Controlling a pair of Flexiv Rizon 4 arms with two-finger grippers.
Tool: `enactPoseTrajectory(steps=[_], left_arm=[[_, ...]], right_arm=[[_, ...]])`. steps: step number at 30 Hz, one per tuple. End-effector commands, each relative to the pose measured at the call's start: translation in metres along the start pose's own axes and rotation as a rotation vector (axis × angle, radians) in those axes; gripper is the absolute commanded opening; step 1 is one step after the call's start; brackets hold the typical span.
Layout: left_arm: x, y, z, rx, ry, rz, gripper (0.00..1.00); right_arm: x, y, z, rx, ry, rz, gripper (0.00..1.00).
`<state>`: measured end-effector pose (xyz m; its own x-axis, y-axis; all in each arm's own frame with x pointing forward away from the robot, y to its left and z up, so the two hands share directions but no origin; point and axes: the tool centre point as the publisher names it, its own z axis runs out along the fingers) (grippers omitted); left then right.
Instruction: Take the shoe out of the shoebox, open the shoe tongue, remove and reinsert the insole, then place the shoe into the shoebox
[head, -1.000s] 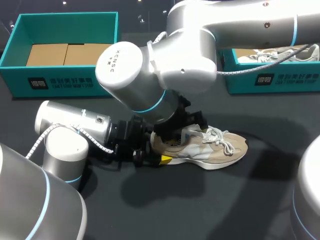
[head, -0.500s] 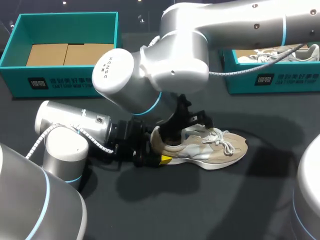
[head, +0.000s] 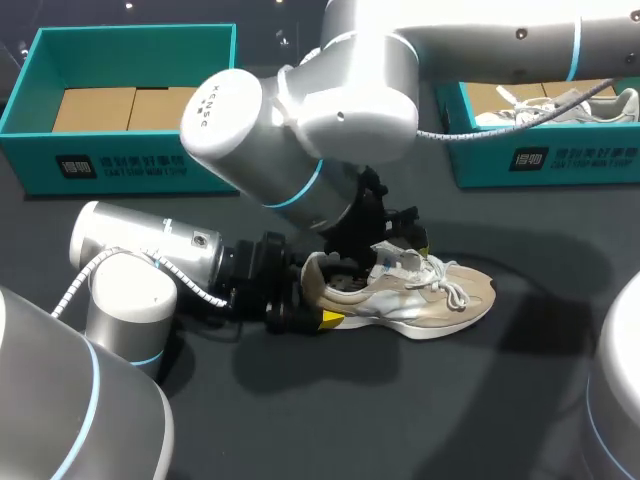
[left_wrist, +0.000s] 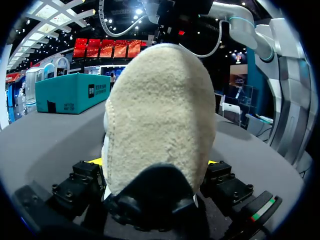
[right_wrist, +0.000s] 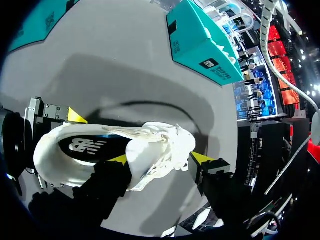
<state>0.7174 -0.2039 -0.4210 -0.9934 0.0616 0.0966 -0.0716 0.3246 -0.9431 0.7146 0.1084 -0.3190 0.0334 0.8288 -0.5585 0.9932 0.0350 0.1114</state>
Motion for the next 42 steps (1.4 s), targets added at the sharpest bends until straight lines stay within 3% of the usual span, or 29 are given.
enactPoseTrajectory(steps=[1, 3, 6, 7, 11, 13, 15, 28, 35, 42], left_arm=[[0.002, 0.004, -0.002, -0.002, 0.0, -0.001, 0.0], [0.002, 0.004, -0.002, -0.002, 0.0, -0.001, 0.0], [0.002, 0.004, -0.002, -0.002, 0.0, -0.001, 0.0], [0.002, 0.004, -0.002, -0.002, 0.0, -0.001, 0.0], [0.002, 0.004, -0.002, -0.002, 0.0, -0.001, 0.0], [0.002, 0.004, -0.002, -0.002, 0.0, -0.001, 0.0], [0.002, 0.004, -0.002, -0.002, 0.0, -0.001, 0.0], [0.002, 0.004, -0.002, -0.002, 0.0, -0.001, 0.0], [0.002, 0.004, -0.002, -0.002, 0.0, -0.001, 0.0], [0.002, 0.004, -0.002, -0.002, 0.0, -0.001, 0.0]], right_arm=[[0.002, -0.007, 0.003, 0.02, 0.043, 0.414, 0.42], [0.005, -0.01, 0.003, 0.034, 0.055, 0.39, 0.34], [0.005, -0.011, 0.0, 0.037, 0.071, 0.352, 0.03], [0.004, -0.011, -0.002, 0.034, 0.073, 0.341, 0.0], [-0.004, -0.007, -0.008, 0.012, 0.123, 0.216, 0.0], [-0.008, -0.002, -0.009, -0.029, 0.288, 0.033, 0.0], [-0.014, -0.003, -0.01, -0.026, 0.369, 0.055, 0.0], [-0.017, -0.003, -0.006, -0.016, 0.375, 0.049, 0.0], [-0.027, 0.003, 0.008, -0.021, 0.534, -0.106, 0.0], [-0.023, 0.005, 0.023, -0.006, 0.552, -0.207, 0.0]])
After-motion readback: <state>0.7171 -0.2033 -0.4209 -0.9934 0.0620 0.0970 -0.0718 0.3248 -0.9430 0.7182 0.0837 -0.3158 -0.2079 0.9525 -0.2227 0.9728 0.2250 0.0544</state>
